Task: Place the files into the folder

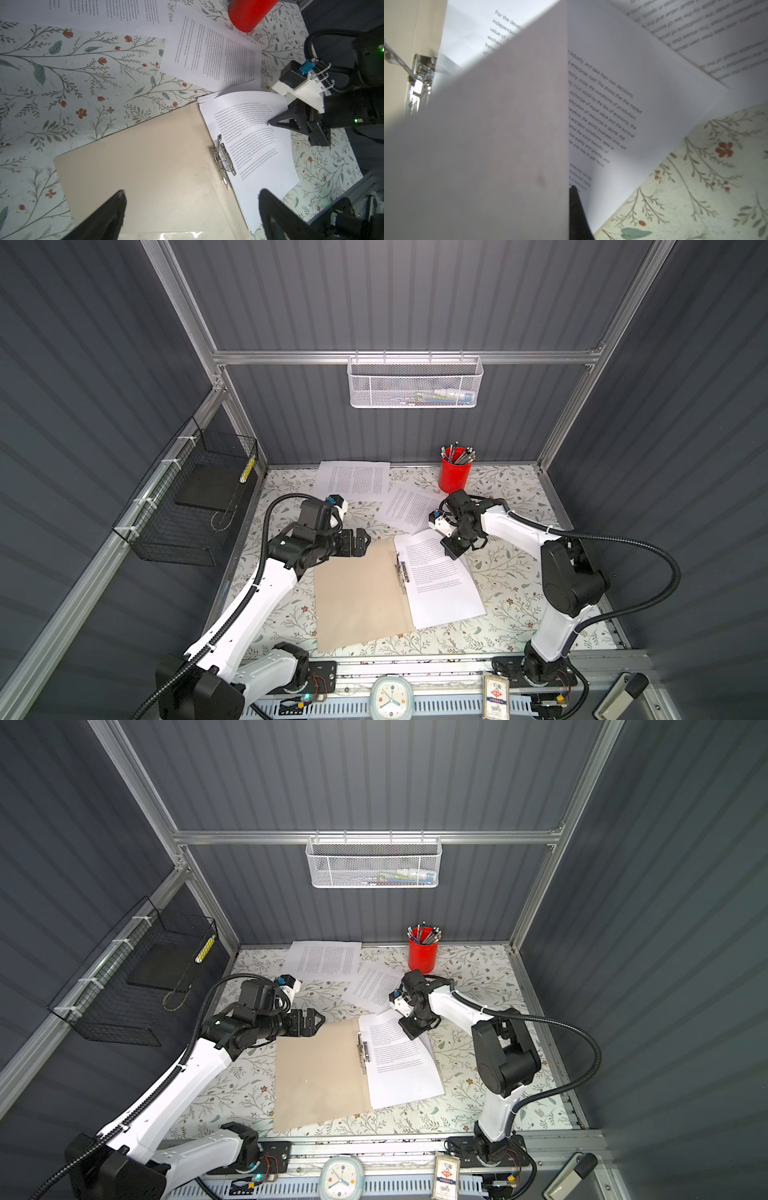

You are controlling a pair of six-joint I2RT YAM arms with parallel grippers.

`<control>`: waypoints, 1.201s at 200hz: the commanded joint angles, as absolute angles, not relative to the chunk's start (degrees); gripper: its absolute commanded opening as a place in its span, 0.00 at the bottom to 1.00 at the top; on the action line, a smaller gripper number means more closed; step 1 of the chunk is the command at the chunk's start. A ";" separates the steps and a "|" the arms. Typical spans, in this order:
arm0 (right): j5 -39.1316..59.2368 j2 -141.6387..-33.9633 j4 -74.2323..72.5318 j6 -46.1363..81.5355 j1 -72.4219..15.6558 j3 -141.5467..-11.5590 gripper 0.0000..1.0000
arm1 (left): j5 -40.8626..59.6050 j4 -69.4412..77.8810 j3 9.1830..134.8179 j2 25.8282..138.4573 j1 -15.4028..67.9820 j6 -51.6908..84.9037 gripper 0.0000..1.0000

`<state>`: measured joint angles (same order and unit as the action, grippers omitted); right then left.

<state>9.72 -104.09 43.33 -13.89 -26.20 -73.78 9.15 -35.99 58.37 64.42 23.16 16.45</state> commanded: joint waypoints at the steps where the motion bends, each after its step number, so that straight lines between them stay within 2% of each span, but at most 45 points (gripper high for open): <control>1: 11.02 -105.12 44.34 -12.96 -25.88 -75.78 0.03 | 10.41 -36.59 57.89 64.37 22.76 15.39 1.00; 240: 12.57 -107.71 45.01 -6.12 -23.90 -75.37 0.04 | 11.02 -36.52 57.74 64.39 22.76 15.36 1.00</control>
<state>11.64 -107.35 43.72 -7.42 -24.25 -76.05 9.96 -35.99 58.37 64.42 23.16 16.45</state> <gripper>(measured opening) 0.043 0.997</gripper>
